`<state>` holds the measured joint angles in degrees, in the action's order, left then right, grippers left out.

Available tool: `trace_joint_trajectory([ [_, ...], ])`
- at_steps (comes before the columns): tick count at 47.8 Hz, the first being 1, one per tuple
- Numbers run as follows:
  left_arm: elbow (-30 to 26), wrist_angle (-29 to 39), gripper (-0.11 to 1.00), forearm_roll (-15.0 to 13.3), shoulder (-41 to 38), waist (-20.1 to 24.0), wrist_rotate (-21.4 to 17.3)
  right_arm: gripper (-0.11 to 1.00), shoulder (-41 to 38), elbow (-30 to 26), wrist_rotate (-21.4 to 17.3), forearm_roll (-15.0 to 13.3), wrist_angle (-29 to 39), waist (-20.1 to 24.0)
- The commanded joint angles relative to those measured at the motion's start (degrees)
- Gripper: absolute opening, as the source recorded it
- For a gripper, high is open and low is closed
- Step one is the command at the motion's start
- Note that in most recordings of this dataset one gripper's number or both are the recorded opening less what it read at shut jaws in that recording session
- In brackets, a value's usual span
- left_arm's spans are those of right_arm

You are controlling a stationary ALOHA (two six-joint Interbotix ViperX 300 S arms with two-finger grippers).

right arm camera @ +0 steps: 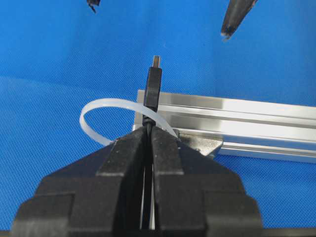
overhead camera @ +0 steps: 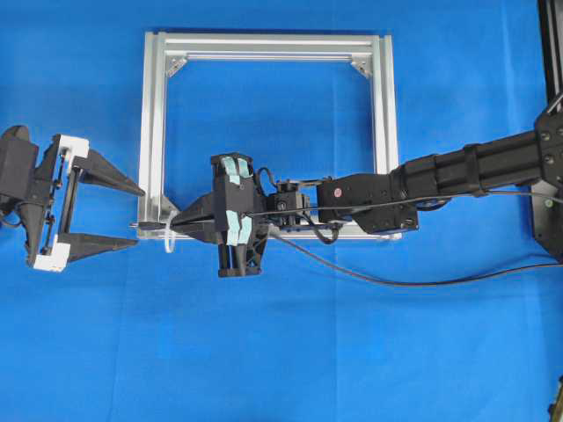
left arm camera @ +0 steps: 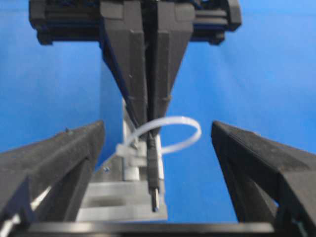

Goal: Insert the wire through the string loop located on the left side.
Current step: 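Swing the left gripper down and right toward the protruding plug, then close the left gripper on the plug beyond the loop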

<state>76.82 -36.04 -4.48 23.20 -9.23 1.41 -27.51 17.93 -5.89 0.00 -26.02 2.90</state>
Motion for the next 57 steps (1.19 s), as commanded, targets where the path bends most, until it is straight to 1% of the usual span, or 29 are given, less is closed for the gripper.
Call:
trace_joint_trajectory([
  [1,-1.14,0.35,0.92,0.18,-0.88,-0.18,0.09,-0.10,1.23,-1.14,0.09,-0.09,-0.53,0.09],
  [11,-2.46,0.18,0.92,0.18,-8.09,-0.18,0.09,-0.10,1.23,-1.23,0.09,-0.09,-0.70,0.09],
  [17,-4.22,0.00,0.92,0.09,-13.71,-0.53,0.09,-0.10,1.23,-1.23,0.09,-0.09,-0.62,0.09],
  [21,-5.10,0.00,0.92,0.09,-15.82,-0.62,0.09,-0.10,1.23,-1.23,0.09,-0.09,-0.62,0.09],
  [57,-4.83,-0.53,0.91,0.18,-15.82,-0.53,0.09,-0.10,1.23,-1.23,0.09,0.00,-0.53,-0.09],
])
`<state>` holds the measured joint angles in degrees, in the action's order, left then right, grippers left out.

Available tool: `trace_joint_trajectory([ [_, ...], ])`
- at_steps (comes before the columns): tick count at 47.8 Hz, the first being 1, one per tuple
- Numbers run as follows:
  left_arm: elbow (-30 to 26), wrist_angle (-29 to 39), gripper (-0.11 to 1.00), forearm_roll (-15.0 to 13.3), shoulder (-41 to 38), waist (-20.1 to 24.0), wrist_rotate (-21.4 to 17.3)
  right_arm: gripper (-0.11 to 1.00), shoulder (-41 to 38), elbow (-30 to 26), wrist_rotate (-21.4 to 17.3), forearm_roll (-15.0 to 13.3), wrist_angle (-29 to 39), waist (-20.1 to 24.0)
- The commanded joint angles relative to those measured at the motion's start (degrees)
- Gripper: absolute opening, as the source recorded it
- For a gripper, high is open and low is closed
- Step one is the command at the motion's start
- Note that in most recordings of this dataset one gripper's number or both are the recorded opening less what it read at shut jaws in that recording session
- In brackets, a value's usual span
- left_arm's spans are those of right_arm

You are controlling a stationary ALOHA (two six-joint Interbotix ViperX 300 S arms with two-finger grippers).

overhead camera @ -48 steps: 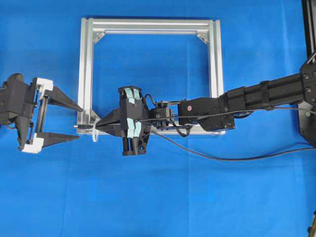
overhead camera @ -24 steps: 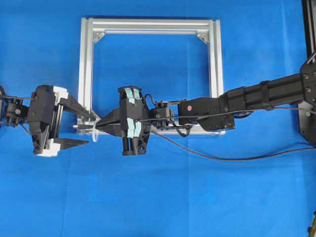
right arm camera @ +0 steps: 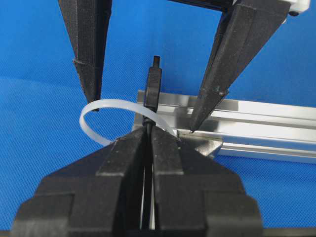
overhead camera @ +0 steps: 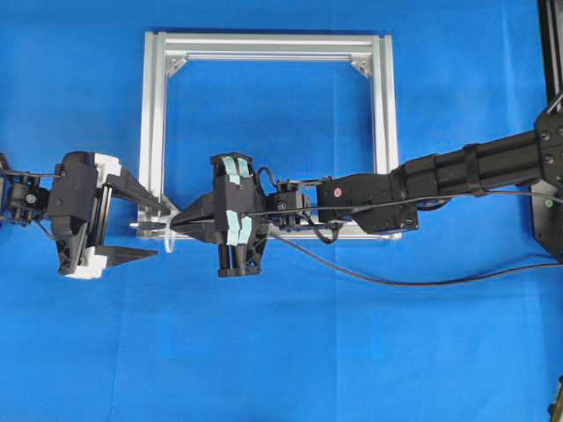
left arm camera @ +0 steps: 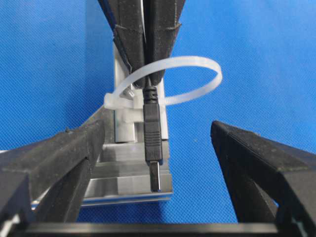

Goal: Insert the wire through the string loop located on the left side.
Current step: 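Close the left gripper on the plug beyond the loop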

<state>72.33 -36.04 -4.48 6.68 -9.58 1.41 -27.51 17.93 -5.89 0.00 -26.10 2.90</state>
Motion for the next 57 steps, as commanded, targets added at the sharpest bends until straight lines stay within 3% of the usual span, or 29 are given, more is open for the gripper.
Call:
trace_joint_trajectory([
  [1,-0.35,-0.53,0.91,0.09,0.62,-0.26,0.09,-0.10,1.23,-1.23,0.09,-0.09,-0.44,-0.09],
  [18,-0.62,-0.53,0.91,0.18,0.70,-0.09,-0.35,-0.10,1.23,-1.23,0.09,-0.09,-0.44,-0.09],
  [23,-0.88,-0.53,0.86,0.18,0.97,0.09,-0.09,-0.10,1.23,-1.23,0.09,-0.09,-0.35,-0.09],
  [27,-0.79,-0.53,0.69,0.09,1.41,-0.09,0.00,-0.10,1.23,-1.23,0.09,0.00,-0.35,-0.26],
  [37,-0.53,-0.26,0.08,0.09,2.20,-0.09,-0.18,-0.10,1.23,-1.23,0.09,-0.09,-0.26,-0.26],
  [57,-0.44,0.18,0.08,0.09,2.29,-0.09,-0.18,-0.10,1.23,-1.23,0.18,-1.32,-0.18,-0.35],
])
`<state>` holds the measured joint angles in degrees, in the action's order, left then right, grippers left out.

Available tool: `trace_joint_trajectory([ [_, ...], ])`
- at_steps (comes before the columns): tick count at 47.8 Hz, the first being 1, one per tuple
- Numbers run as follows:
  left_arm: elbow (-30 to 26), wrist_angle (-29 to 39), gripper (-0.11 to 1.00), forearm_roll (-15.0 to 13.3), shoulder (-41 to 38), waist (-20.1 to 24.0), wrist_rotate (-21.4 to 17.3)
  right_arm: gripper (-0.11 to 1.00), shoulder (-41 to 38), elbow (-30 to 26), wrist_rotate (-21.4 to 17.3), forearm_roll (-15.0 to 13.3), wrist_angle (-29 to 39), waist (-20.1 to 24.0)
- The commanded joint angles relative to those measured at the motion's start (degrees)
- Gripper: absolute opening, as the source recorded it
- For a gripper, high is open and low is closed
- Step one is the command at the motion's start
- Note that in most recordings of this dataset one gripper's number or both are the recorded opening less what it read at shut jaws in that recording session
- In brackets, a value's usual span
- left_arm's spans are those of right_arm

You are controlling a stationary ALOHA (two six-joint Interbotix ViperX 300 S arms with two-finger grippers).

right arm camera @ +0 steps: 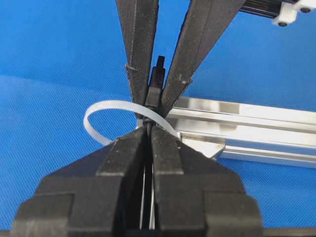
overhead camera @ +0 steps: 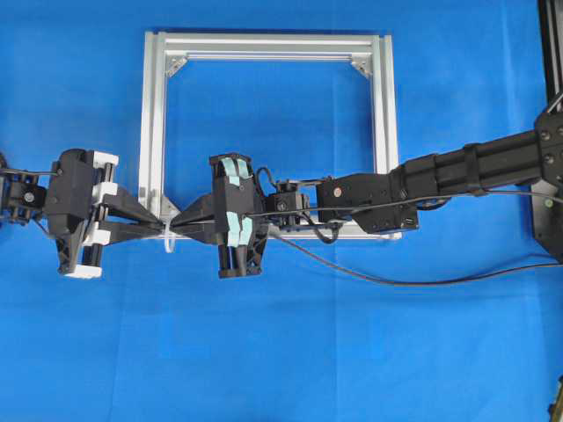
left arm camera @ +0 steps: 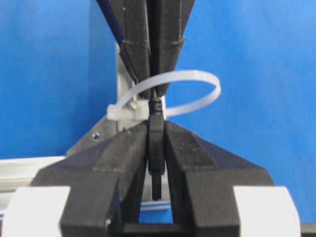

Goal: Insert the wire through the string loop located on the left side.

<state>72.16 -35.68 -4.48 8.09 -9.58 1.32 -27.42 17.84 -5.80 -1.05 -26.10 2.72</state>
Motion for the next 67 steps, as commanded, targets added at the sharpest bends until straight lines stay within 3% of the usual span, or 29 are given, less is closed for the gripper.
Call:
trace_joint_trajectory([
  [1,-0.26,-0.18,0.08,0.09,0.79,-0.09,-0.09,-0.10,1.14,-1.14,0.09,-0.26,-0.26,-0.18],
  [13,-0.26,0.09,0.08,0.18,0.88,0.00,-0.09,-0.09,1.23,-1.05,0.09,-0.26,0.09,-0.18],
  [20,-0.26,0.09,0.08,0.18,0.88,-0.09,-0.09,0.02,1.23,-1.05,-0.18,-0.18,0.26,-0.18],
  [25,-0.26,0.09,0.08,0.18,0.79,-0.09,-0.09,0.24,1.23,-1.14,-0.44,0.26,0.26,-0.18],
  [34,-0.18,0.79,0.08,0.18,0.97,-0.09,-0.18,0.79,1.49,-0.44,-0.44,0.62,0.35,-0.09],
  [38,0.00,1.58,0.08,0.18,1.49,0.00,-0.18,0.94,1.58,-0.26,-0.44,0.79,0.35,-0.09],
  [52,3.43,13.36,0.08,0.09,12.57,-1.41,2.64,0.95,1.76,-0.18,-0.44,0.88,0.35,0.26],
  [67,5.36,35.95,0.08,0.09,31.99,-1.76,9.93,0.95,1.85,-0.18,-0.53,0.79,0.35,0.26],
])
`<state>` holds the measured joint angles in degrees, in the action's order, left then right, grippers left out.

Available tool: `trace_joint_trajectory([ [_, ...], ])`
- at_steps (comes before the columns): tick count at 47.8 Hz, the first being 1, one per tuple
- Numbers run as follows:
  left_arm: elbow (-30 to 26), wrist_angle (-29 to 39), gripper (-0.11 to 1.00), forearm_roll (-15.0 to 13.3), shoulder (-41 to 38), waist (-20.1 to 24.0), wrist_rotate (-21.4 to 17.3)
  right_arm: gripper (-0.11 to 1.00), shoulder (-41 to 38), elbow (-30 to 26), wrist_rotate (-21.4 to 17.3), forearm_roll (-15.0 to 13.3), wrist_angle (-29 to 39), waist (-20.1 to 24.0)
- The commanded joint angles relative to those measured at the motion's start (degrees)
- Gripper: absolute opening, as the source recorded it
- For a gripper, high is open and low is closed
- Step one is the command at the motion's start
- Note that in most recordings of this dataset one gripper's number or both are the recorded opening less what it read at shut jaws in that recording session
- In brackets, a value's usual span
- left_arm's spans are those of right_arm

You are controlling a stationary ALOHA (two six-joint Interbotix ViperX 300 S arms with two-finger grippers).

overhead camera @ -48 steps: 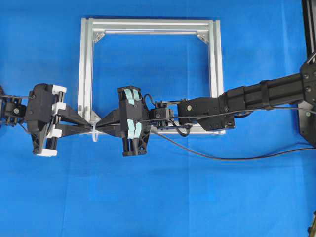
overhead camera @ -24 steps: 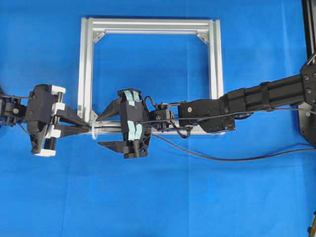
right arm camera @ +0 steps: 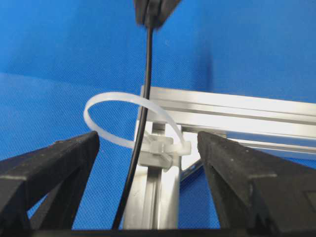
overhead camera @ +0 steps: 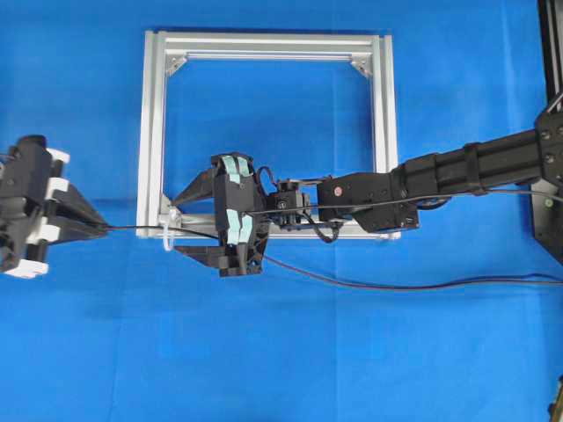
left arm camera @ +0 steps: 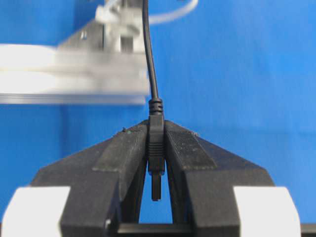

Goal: Insert the wire through the string loop located on the left side.
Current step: 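Pull the plug leftward with the left gripper, drawing cable through loop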

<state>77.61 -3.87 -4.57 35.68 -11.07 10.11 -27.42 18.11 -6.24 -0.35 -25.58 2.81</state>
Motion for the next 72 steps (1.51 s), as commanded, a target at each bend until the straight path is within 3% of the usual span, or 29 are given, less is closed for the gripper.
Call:
trace_joint_trajectory([
  [1,-0.09,5.01,0.08,0.18,5.62,-0.26,1.58,0.95,1.85,-0.44,-0.09,0.09,-0.18,0.18],
  [17,0.26,11.87,0.08,0.18,16.79,-0.44,3.78,0.95,1.85,-0.44,0.00,0.09,-0.18,0.26],
  [52,0.62,10.99,0.09,0.18,13.71,-0.44,3.96,0.95,2.20,-0.44,0.00,0.00,-0.44,0.26],
  [55,0.62,10.90,0.23,0.18,13.27,-0.44,3.96,0.95,2.20,-0.44,0.00,0.00,-0.35,0.26],
  [64,0.62,10.90,0.78,0.18,11.69,-0.44,3.87,0.95,2.55,-0.35,0.00,0.00,-0.18,0.35],
  [72,0.53,10.90,0.70,0.18,12.22,-0.44,3.87,0.95,3.78,0.09,0.00,0.00,-0.18,0.35],
])
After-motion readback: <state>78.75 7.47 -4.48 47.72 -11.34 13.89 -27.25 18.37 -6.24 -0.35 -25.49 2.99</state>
